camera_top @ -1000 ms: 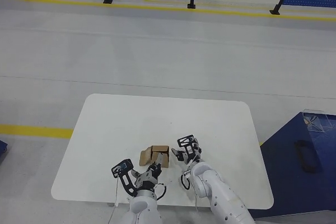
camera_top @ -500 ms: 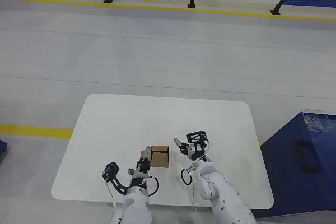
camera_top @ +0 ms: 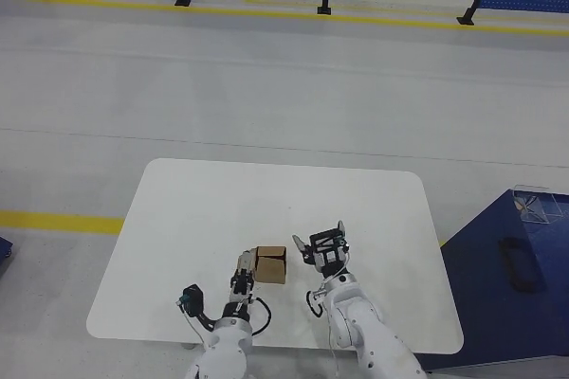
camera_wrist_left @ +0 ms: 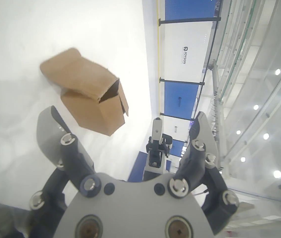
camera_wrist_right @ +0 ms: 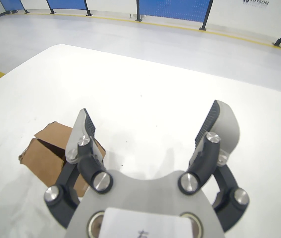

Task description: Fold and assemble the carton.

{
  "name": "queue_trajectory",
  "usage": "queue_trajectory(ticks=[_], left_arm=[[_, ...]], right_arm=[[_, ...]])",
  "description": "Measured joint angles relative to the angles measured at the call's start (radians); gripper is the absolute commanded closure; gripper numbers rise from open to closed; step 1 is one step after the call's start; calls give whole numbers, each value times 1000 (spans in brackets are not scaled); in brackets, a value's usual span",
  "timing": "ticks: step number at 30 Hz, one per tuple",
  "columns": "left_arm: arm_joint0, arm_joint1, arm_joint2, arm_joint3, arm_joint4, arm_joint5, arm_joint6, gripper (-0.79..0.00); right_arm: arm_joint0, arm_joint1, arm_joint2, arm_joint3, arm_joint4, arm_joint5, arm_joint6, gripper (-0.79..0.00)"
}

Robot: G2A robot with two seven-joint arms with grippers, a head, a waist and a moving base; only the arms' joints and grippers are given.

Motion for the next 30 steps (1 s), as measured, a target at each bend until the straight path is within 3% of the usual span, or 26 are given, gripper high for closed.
queue_trajectory(ticks=[6,10,19,30], left_arm=[[-14,-21,-35,125,-284,-276,37,-785],[-68,-30,-32,247,-292,-425,67,-785],[-177,-50,1,420,-259,-462,157,-785],[-227,-60,-12,490,-234,-529,179,-785]], right_arm=[[49,-21,-67,36,-59,37,3,-785],[105,-39,-123,95,-122,62,38,-785],[179,-75,-228,245,-268,109,102,-785],[199,-99,-242,307,-291,118,121,-785]])
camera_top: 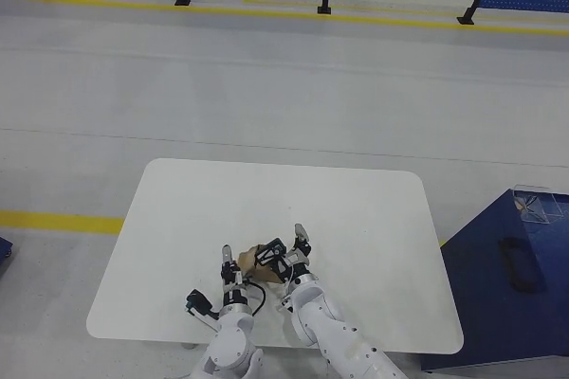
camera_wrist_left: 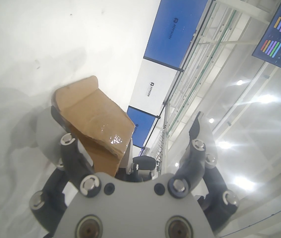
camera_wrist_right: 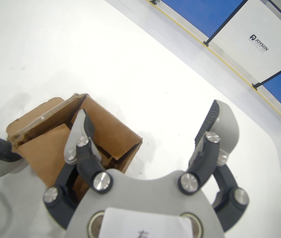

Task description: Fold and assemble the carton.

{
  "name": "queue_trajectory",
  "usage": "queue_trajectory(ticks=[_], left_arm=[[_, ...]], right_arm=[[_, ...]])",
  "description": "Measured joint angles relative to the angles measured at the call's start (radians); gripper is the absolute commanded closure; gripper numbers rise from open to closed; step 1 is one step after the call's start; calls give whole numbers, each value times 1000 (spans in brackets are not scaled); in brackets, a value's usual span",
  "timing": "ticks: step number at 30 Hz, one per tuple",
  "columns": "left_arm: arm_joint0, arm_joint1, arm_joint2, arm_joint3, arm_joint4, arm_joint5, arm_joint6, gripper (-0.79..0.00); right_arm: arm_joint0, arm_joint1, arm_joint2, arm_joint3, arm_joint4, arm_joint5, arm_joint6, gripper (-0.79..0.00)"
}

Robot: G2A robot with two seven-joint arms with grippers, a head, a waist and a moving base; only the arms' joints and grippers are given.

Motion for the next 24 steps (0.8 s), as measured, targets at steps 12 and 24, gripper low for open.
queue_trajectory(ticks=[12,24], left_arm=[[-6,1,-32,-31,138,-145,33,-785],[6,8,-16,-45,248,-169,-133,-785]], right_arm=[[-30,0,35,-51,-26,-28,8,-785],[-65,13,111,-115,-55,-56,35,-785]])
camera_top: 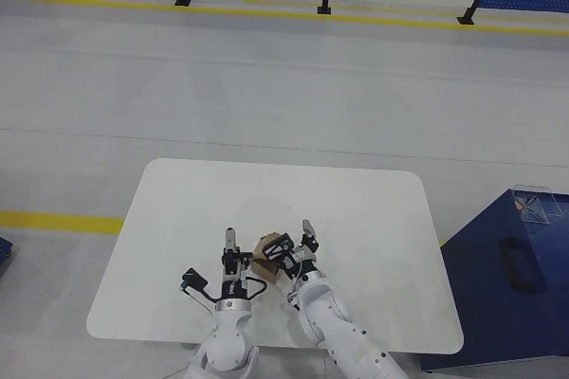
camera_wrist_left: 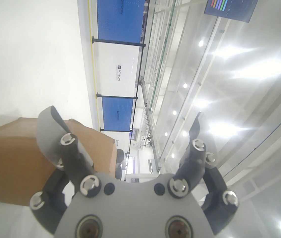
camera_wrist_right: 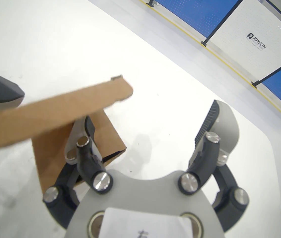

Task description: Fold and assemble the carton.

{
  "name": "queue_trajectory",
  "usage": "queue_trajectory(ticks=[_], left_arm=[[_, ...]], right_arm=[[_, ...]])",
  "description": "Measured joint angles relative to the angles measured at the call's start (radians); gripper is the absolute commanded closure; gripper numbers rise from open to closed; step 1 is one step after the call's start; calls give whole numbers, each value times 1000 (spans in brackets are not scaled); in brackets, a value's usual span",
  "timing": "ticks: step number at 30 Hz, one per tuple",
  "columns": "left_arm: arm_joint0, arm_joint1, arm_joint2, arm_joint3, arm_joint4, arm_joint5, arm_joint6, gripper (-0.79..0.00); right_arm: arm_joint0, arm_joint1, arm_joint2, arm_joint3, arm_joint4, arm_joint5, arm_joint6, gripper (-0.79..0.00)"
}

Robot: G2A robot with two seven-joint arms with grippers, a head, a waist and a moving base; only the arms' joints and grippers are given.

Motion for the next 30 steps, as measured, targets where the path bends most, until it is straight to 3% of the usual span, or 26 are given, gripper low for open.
queue_trajectory(ticks=[10,19,25,30], left_arm=[[13,-6,26,-15,-9,46,-38,-785],[99,-6,84,-159,-6,101,-112,-785],[131,5,4,-272,87,93,-18,-785],[43,3,-48,-174,143,196,62,-785]], right_arm=[[-54,28,144,-73,8,-12,23,-785],[-120,53,290,-170,93,-75,5,-785],[-136,54,281,-151,129,-178,27,-785],[-124,49,248,-110,125,-205,28,-785]])
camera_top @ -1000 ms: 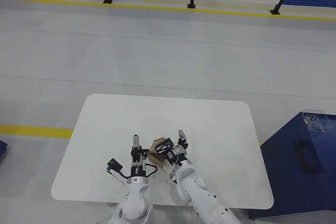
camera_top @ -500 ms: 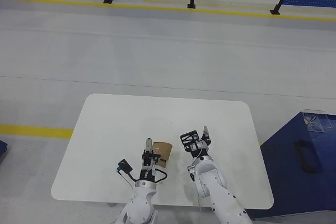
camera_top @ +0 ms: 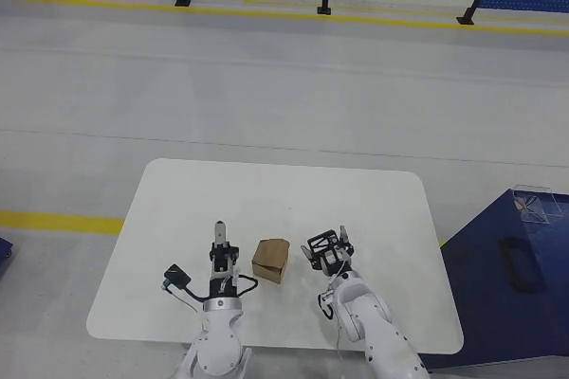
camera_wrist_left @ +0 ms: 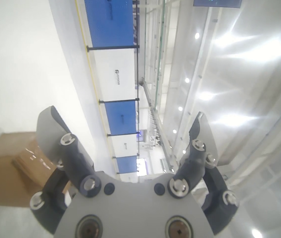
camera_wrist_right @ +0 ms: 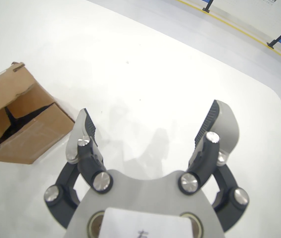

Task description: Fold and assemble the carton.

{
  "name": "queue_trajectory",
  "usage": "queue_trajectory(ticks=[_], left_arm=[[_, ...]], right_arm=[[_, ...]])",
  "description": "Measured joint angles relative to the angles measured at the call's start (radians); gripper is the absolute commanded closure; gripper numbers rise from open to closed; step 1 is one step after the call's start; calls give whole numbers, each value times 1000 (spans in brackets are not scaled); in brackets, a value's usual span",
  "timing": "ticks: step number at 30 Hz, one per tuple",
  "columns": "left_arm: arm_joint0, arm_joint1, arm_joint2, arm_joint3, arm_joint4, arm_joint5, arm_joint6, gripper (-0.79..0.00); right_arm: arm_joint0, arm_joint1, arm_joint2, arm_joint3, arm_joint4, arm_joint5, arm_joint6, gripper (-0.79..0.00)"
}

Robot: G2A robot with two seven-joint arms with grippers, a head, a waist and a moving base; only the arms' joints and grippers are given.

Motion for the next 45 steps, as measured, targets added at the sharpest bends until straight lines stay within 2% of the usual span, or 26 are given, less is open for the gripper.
queue_trajectory(ticks=[6,11,16,20,28,32,36,39,40,41,42,43,44,45], left_arm=[[-102,-8,24,161,-43,35,-90,-785],[-130,-11,37,221,-61,62,-146,-785],[-99,-7,36,196,-62,82,-202,-785],[-46,-4,50,134,-84,100,-268,-785],[49,12,88,21,-14,164,-404,-785],[59,14,79,2,29,163,-331,-785],[59,14,79,5,29,166,-341,-785],[39,19,81,28,92,218,-354,-785],[32,19,85,37,112,240,-359,-776],[22,20,92,50,131,274,-371,-723],[13,20,96,57,142,300,-381,-720],[5,20,98,64,151,323,-387,-634],[-3,19,101,68,157,344,-391,-474],[-6,19,105,71,157,353,-396,-480]], right_arm=[[10,-4,11,13,35,31,-21,-785],[8,-3,36,8,57,52,-39,-785],[4,-1,57,2,74,64,-48,-785],[1,0,69,-7,73,67,-51,-785],[-2,1,78,-22,81,60,-49,-785],[-2,1,78,-22,81,60,-49,-785],[-4,2,77,-21,84,53,-42,-785],[-3,2,82,-36,99,35,-13,-785],[-4,3,82,-42,105,26,-8,-785],[-5,3,83,-50,111,12,-3,-785],[-7,3,83,-55,115,1,1,-785],[-8,4,83,-62,119,-12,7,-785],[-10,5,84,-72,124,-30,15,-785],[-12,6,85,-79,126,-42,20,-785]])
